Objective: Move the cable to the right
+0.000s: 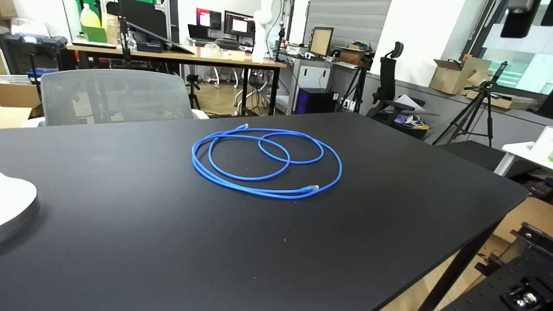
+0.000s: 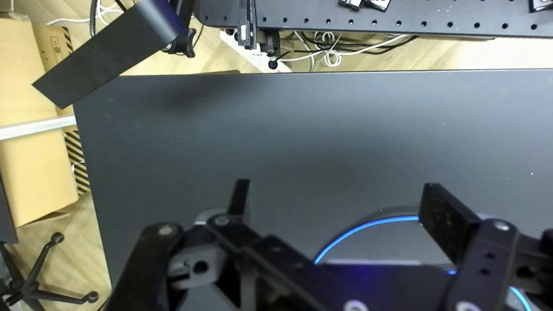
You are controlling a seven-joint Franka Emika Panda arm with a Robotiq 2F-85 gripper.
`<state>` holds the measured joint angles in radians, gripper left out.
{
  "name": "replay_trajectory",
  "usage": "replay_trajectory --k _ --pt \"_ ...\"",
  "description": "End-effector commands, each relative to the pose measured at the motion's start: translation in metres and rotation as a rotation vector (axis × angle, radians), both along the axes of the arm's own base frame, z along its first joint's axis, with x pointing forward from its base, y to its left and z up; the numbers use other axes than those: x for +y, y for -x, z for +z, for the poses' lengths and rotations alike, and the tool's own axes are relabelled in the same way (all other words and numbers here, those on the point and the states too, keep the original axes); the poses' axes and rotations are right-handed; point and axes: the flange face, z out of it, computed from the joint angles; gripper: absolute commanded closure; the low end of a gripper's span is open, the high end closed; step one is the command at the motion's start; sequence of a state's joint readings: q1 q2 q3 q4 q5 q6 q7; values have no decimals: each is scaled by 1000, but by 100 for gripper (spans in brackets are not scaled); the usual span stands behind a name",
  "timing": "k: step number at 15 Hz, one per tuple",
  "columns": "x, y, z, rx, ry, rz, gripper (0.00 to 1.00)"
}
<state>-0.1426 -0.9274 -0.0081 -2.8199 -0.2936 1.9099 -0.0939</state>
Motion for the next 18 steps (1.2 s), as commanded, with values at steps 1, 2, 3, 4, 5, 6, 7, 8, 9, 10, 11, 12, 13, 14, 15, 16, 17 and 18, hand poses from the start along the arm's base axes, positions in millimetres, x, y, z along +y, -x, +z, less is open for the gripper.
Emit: replay_trajectory --k 1,2,3,4,5,6,7,8,9,10,11,12,13,14,15,16,17,18 --pt "0 0 1 1 0 0 0" --pt "0 0 1 1 0 0 0" --pt "0 0 1 1 0 0 0" --pt "0 0 1 1 0 0 0" --pt "0 0 1 1 0 0 0" --pt "-2 -5 0 -1 -30 -5 0" --pt "-5 -9 1 -3 -54 -3 0" --pt "-8 -15 2 -15 -80 -1 0" --pt "-10 -23 3 -27 -99 24 0" --pt "-12 -33 4 -36 -121 62 0" --pt "-14 -45 4 -42 -149 120 0" --pt "-15 -56 2 -51 -173 179 0" --pt "-16 -69 -1 -57 -192 229 0" --pt "-17 -81 -5 -67 -217 280 0" --pt "-17 -93 -9 -80 -233 336 0" --pt "-15 -106 -14 -86 -256 390 0" --pt "-11 -118 -20 -84 -275 448 0" --pt "-3 -129 -26 -58 -293 493 0"
